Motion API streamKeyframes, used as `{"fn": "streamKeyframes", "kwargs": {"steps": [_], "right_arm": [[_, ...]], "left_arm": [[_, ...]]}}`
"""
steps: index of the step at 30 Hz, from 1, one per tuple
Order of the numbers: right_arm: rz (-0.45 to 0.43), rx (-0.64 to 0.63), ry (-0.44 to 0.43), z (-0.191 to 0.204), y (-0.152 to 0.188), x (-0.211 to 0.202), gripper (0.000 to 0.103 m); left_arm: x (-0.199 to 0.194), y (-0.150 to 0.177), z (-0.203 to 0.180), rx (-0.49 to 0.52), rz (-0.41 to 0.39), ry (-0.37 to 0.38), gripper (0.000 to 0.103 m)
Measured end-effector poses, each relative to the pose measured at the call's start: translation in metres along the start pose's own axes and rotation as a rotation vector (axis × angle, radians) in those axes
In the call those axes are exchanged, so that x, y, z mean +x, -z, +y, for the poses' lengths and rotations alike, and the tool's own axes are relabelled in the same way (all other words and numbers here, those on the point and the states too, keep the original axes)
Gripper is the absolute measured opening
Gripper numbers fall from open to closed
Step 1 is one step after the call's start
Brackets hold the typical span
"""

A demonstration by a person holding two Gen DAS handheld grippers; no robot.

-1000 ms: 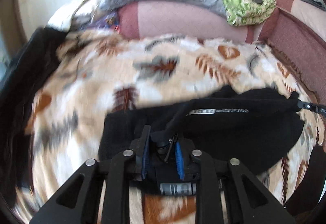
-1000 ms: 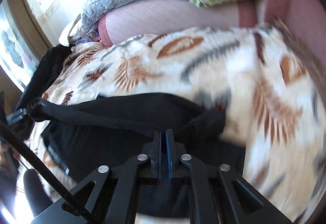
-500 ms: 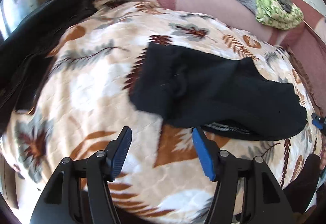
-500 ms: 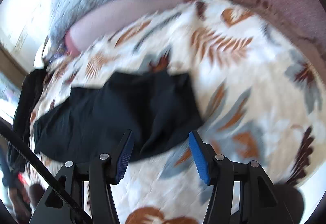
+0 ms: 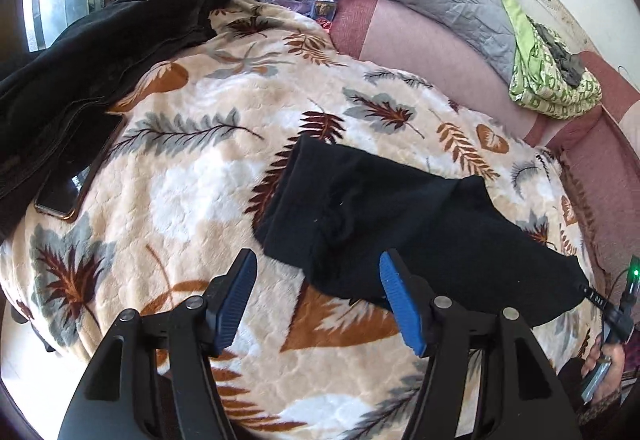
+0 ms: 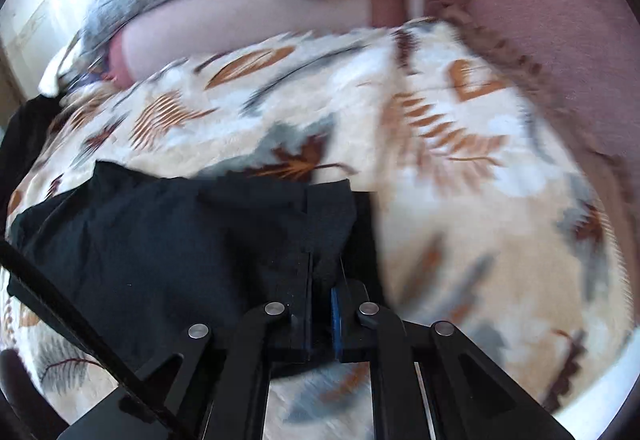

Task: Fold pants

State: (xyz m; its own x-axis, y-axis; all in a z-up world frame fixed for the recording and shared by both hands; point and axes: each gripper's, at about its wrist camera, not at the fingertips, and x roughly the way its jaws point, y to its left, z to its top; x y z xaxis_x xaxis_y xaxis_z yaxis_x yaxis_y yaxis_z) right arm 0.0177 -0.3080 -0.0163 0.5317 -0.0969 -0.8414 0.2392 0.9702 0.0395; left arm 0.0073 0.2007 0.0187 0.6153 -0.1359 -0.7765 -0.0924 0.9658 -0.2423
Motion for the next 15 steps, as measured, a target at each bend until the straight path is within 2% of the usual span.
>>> {"fn": "streamKeyframes", "kwargs": {"steps": [2, 5, 6, 7, 8, 9, 10, 15], "right_arm": [[0.003, 0.045, 0.018, -0.014, 0.006, -0.007, 0.007], [0.052, 0.081, 0.037, -0.028, 0.013, 0.006, 0.008], [0.069, 0.098, 0.041, -0.032, 0.013, 0.011, 0.014], [0.075, 0.129, 0.047, -0.038, 0.014, 0.015, 0.031], [0.069, 0.153, 0.062, -0.043, 0.015, 0.014, 0.042], [0.060, 0.184, 0.088, -0.049, 0.014, 0.013, 0.062], [0.048, 0.210, 0.104, -0.054, 0.014, 0.009, 0.068], [-0.038, 0.316, 0.175, -0.076, 0.008, -0.019, 0.068]], "left_arm": [[0.007, -0.002, -0.006, 0.008, 0.005, 0.012, 0.064], [0.016, -0.001, -0.014, 0.021, 0.028, 0.003, 0.064], [0.017, 0.000, -0.015, 0.026, 0.032, 0.007, 0.064], [0.018, 0.001, -0.017, 0.030, 0.034, 0.011, 0.064], [0.019, 0.001, -0.019, 0.035, 0.038, 0.014, 0.064], [0.021, 0.001, -0.020, 0.035, 0.043, 0.016, 0.064], [0.023, 0.002, -0.020, 0.035, 0.048, 0.020, 0.064], [0.046, 0.004, -0.031, 0.045, 0.071, 0.056, 0.064]]}}
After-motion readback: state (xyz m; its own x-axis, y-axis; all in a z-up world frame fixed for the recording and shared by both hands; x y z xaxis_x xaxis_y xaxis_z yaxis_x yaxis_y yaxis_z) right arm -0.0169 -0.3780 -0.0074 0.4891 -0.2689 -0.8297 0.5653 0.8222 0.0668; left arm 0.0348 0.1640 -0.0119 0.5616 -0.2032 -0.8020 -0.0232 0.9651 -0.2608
